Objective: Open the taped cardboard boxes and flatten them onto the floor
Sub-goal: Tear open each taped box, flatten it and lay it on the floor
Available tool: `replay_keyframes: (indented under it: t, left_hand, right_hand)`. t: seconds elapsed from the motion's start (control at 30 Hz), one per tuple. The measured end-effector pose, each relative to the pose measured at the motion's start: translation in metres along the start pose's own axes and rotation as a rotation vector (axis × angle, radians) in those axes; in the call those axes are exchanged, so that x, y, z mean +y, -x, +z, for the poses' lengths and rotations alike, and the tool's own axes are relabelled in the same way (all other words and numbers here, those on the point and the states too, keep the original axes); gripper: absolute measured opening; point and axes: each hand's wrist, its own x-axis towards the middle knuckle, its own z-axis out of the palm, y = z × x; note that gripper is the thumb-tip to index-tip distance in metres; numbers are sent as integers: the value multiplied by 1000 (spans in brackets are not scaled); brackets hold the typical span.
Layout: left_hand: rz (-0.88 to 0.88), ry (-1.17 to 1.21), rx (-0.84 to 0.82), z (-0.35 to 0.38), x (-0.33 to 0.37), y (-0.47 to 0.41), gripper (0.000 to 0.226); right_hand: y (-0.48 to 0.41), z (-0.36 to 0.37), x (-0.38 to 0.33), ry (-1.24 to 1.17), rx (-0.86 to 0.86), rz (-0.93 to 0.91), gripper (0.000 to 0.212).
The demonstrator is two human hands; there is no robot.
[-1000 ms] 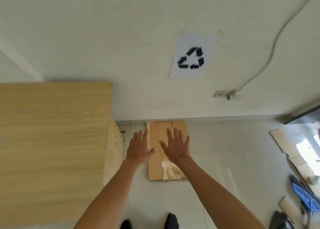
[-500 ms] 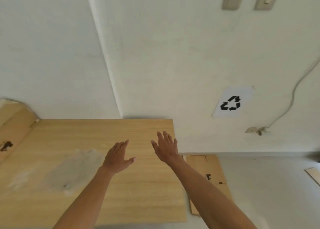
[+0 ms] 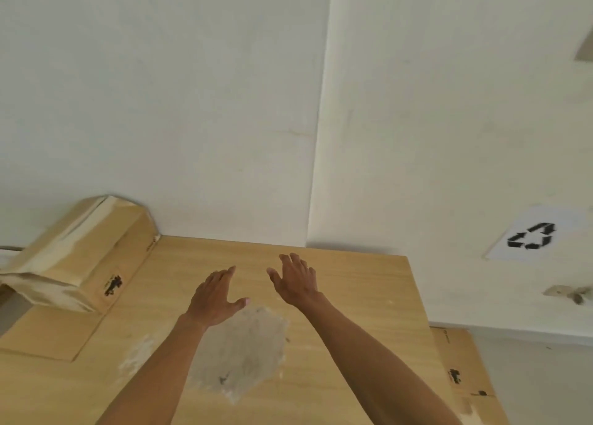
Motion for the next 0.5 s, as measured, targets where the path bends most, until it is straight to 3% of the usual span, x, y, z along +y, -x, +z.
replay_keyframes:
  t: [0.3, 0.5]
  left_hand:
    - [-121, 57, 61, -71, -165, -52, 95]
    - [-84, -5, 137, -122, -315, -97, 82]
  right_hand:
    - [-92, 70, -158, -68, -97, -62, 62]
    - [-136, 141, -261, -173, -323, -72, 72]
